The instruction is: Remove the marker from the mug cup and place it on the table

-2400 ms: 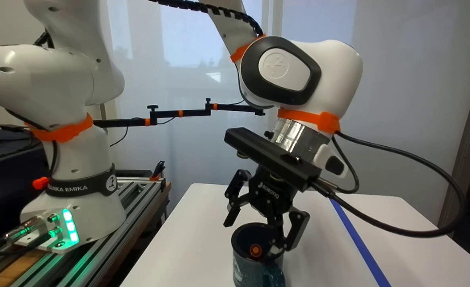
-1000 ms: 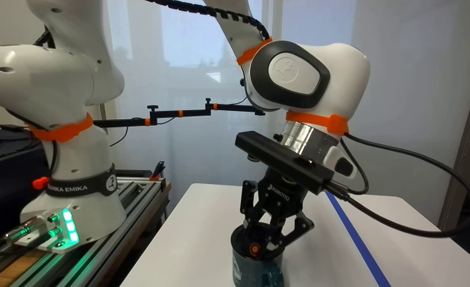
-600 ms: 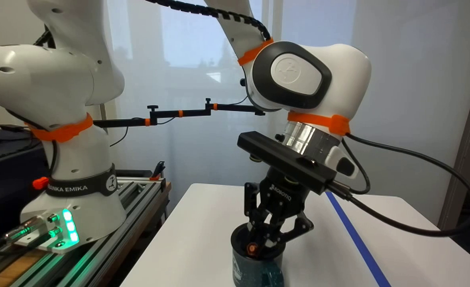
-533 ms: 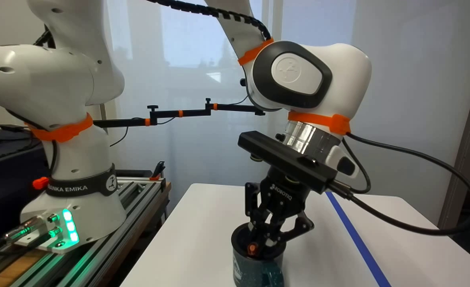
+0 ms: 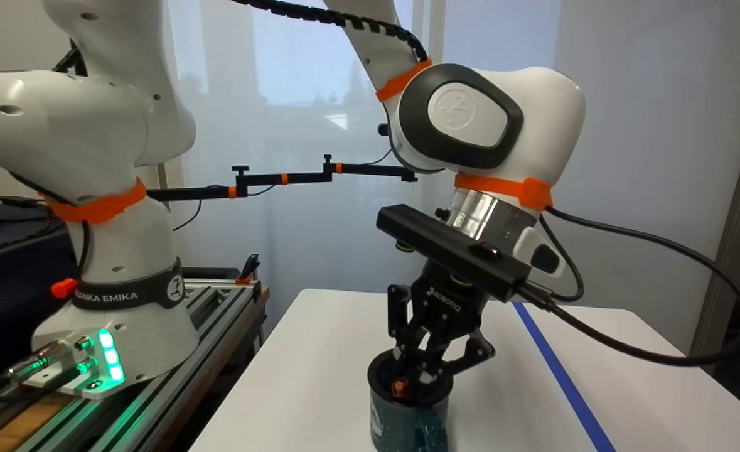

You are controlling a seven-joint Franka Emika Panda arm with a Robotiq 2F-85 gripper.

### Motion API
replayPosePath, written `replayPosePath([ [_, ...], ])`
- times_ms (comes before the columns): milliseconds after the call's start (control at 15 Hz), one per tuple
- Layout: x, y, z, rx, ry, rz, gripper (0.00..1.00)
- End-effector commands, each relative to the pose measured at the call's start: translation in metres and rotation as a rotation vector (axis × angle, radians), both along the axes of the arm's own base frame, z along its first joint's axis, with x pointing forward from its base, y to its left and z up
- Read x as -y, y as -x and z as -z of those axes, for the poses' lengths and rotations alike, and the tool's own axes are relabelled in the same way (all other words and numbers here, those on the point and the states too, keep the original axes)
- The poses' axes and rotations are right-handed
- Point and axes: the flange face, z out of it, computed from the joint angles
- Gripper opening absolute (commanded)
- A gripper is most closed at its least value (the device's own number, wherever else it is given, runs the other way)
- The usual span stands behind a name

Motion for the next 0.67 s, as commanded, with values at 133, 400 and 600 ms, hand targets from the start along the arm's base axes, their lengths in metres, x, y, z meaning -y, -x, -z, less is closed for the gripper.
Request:
replayPosePath([
  [133,-0.026,-0.007,-0.067,0.021,-0.094,0.039,0.05],
  [400,-0.012,-0.007,-0.122,0.065,-0.103,0.100,0.05],
  [600,0.028,-0.003,-0.149,0.130,-0.093,0.187,0.05],
])
